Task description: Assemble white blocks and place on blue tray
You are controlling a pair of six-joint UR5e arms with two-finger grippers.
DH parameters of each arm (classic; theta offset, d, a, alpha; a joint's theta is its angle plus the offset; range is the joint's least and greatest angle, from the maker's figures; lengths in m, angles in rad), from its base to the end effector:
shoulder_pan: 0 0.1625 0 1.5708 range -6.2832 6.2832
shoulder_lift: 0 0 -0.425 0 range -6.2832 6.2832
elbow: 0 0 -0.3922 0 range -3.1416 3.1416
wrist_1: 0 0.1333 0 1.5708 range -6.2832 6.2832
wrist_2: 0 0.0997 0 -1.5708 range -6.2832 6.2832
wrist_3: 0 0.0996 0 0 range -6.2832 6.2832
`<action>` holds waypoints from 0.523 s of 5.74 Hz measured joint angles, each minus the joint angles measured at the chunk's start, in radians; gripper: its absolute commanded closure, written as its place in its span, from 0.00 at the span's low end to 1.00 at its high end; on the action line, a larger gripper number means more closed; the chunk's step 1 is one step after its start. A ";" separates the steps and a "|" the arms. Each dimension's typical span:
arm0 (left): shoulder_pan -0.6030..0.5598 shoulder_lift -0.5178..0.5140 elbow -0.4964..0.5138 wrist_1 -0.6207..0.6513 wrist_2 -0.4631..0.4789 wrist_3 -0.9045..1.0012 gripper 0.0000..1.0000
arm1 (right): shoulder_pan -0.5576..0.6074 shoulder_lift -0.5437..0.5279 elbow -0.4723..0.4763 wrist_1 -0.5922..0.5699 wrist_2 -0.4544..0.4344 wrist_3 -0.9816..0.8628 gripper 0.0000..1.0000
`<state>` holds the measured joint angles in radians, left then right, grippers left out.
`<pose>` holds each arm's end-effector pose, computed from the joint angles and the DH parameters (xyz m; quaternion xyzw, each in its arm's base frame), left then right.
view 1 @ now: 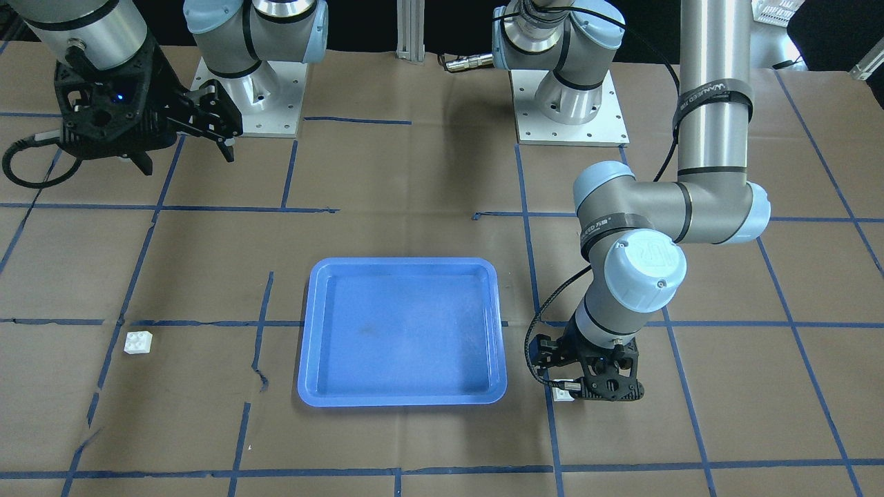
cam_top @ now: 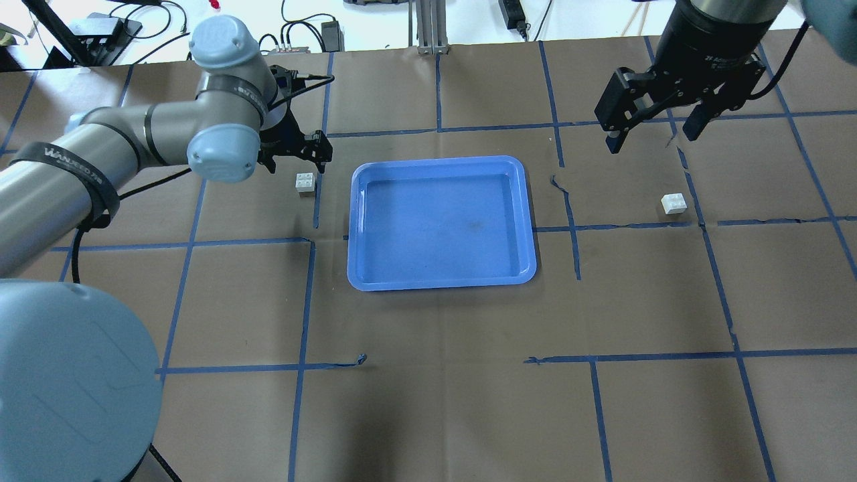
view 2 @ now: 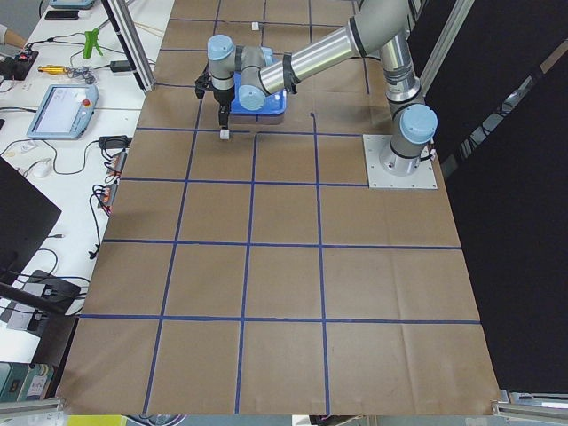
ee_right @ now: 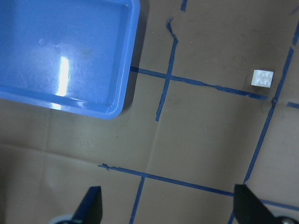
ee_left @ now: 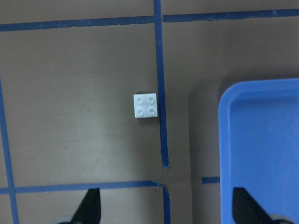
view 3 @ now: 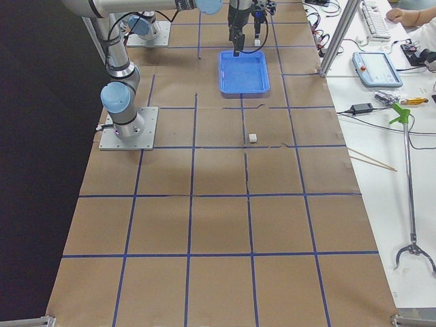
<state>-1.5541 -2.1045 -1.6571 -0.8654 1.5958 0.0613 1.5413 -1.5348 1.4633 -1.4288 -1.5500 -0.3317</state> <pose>-0.1201 -0.6453 0.2098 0.0217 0.9988 -0.0422 0.0141 0.1206 -0.5027 0.5089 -0.1501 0.9880 0.0328 0.0166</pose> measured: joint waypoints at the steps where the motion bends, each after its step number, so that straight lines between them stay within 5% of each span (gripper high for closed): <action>1: 0.000 -0.038 -0.023 0.062 0.017 -0.003 0.01 | -0.004 0.008 0.004 -0.005 -0.006 -0.180 0.00; 3: -0.001 -0.067 -0.020 0.081 0.024 -0.012 0.02 | -0.022 0.027 0.008 -0.057 -0.028 -0.570 0.00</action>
<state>-1.5550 -2.1711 -1.6769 -0.7844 1.6199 0.0493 1.5196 -1.5079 1.4716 -1.4856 -1.5781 -0.9018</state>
